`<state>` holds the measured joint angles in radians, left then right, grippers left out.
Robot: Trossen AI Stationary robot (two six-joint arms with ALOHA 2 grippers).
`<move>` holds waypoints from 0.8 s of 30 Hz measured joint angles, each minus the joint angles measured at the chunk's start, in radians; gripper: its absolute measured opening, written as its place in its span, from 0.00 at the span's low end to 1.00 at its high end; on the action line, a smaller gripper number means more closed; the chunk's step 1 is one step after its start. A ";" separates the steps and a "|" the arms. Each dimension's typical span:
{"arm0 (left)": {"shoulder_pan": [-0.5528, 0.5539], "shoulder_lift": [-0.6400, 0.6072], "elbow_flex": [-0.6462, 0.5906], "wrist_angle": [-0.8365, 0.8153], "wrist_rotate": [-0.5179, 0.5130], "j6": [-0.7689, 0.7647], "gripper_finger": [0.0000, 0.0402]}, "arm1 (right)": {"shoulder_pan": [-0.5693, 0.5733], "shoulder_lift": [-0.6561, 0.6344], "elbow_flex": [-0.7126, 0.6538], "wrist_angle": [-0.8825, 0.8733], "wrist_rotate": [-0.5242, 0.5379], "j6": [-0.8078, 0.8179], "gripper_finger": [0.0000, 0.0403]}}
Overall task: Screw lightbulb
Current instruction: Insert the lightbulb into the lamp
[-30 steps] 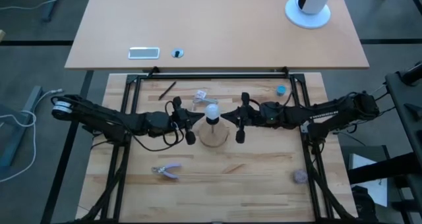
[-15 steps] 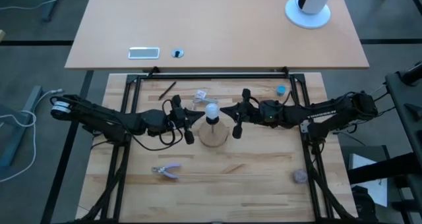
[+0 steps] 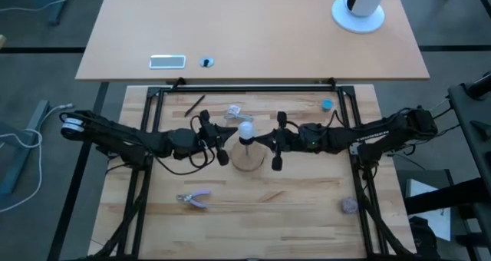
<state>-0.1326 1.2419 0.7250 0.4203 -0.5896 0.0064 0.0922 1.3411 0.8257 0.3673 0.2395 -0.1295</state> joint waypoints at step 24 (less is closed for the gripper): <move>-0.050 -0.006 0.000 0.006 0.007 0.062 0.00 | -0.049 -0.010 0.001 0.004 0.056 -0.019 0.00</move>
<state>-0.1829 1.2361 0.7250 0.4262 -0.5823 0.0680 0.0429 1.3312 0.8265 0.3717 0.2951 -0.1486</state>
